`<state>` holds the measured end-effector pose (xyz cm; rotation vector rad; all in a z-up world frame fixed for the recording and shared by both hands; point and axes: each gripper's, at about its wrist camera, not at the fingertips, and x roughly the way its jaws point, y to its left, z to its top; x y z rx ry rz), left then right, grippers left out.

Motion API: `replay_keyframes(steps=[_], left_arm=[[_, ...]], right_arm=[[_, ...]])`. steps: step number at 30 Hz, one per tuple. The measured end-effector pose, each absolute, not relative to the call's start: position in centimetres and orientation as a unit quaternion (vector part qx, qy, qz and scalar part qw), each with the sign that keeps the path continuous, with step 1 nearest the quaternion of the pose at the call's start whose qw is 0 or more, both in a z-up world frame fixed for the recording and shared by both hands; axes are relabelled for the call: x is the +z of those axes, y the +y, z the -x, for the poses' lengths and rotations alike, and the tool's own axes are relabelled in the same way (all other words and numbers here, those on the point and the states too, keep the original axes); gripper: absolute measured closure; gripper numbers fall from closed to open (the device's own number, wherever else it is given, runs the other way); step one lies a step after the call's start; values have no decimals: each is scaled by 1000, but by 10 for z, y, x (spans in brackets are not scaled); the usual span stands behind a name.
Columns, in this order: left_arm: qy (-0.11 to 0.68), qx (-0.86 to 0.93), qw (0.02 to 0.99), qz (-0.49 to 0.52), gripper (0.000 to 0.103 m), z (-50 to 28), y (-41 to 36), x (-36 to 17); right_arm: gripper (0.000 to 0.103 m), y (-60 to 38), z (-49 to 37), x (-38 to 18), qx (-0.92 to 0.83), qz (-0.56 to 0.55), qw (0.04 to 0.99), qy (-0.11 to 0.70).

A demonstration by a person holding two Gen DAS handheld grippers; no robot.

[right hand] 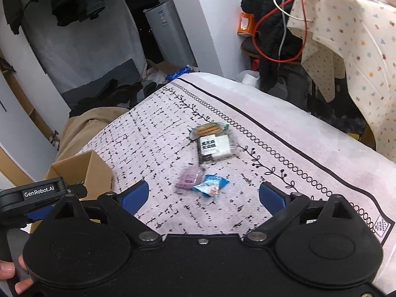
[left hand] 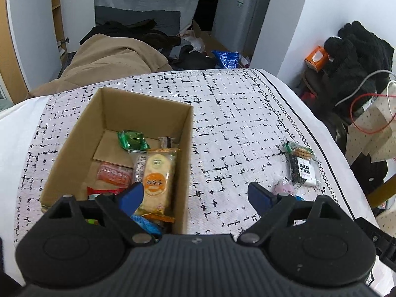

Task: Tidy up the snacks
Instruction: 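Move both open grippers back to the remaining snacks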

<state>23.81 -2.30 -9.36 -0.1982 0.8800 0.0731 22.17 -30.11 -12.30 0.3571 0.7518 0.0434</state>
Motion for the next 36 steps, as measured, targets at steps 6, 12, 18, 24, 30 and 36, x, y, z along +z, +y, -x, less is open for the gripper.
replay_keyframes(steps=[6, 12, 18, 24, 30, 36], left_arm=[[416, 33, 906, 77, 13, -238, -39, -94], [416, 31, 906, 73, 13, -240, -53, -99], [413, 22, 908, 70, 13, -245, -68, -107], [408, 7, 911, 62, 13, -259, -87, -118], [416, -9, 908, 51, 14, -269, -104, -136], [419, -15, 907, 48, 16, -279, -117, -150]], right_arm=[[7, -322, -223, -135, 18, -194, 910, 365], [8, -341, -225, -152, 25, -217, 905, 365], [15, -348, -237, -172, 48, -233, 894, 380], [26, -348, -257, -195, 72, -252, 882, 391], [34, -340, -275, -217, 96, -263, 868, 409], [43, -337, -289, -228, 112, -270, 862, 413]])
